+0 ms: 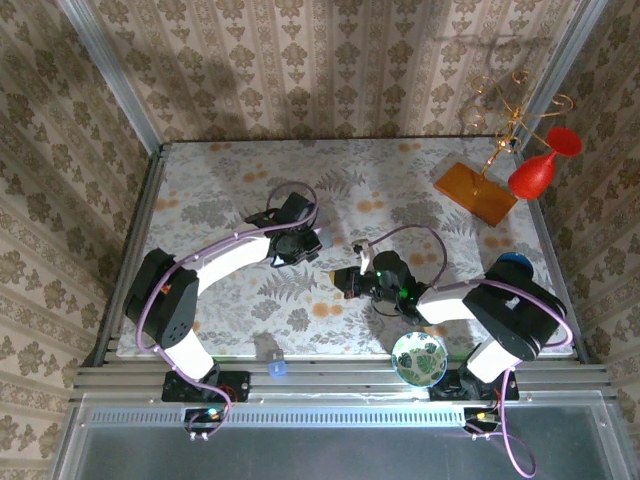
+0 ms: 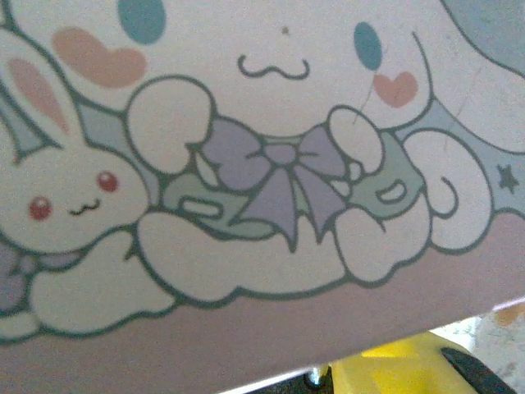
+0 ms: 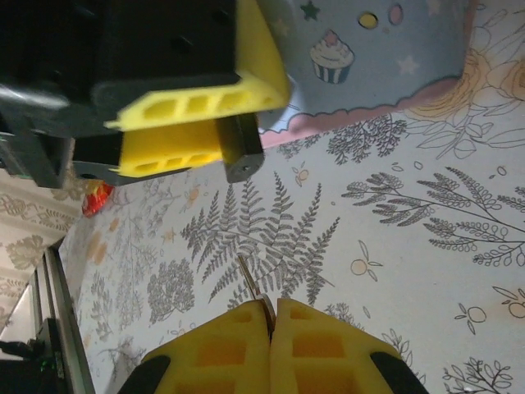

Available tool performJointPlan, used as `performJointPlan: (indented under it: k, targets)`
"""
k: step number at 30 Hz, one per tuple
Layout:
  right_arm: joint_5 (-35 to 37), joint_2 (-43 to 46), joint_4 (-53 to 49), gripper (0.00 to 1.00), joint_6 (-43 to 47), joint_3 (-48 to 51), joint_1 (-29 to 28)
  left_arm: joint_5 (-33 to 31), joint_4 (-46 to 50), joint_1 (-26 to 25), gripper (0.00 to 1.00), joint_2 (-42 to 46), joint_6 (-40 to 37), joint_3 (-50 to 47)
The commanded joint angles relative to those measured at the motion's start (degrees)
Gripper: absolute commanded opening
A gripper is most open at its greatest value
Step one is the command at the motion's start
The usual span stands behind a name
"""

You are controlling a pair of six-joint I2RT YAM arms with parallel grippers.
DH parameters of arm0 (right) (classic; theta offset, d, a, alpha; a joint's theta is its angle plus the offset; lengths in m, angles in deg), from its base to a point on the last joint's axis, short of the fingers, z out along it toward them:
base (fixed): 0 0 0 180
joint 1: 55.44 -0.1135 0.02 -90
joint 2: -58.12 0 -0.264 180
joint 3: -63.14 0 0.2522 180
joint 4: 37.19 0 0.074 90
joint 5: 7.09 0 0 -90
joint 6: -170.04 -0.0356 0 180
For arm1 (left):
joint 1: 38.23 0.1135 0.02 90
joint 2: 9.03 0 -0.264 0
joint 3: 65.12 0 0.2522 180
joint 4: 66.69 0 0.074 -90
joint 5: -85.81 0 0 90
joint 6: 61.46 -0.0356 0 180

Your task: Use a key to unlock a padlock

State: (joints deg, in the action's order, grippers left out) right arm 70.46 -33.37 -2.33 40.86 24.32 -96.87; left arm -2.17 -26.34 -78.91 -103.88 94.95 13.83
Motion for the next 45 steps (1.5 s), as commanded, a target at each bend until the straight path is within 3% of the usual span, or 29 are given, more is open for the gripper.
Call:
performJointPlan:
  k: [1, 9, 45]
  targets:
    - [2.76, -2.81, 12.78, 0.00, -1.73, 1.47, -0.05, 2.88, -1.78, 0.48, 0.00, 0.51, 2.61, 2.37]
    - [2.94, -8.88, 25.60, 0.00, -2.22, 3.46, -0.04, 4.31, -1.54, 0.36, 0.00, 0.68, 3.82, 2.27]
    - [9.73, -11.35, 26.00, 0.00, -2.92, 0.71, 0.23, 6.33, -5.67, 0.66, 0.00, 1.29, 5.47, -0.42]
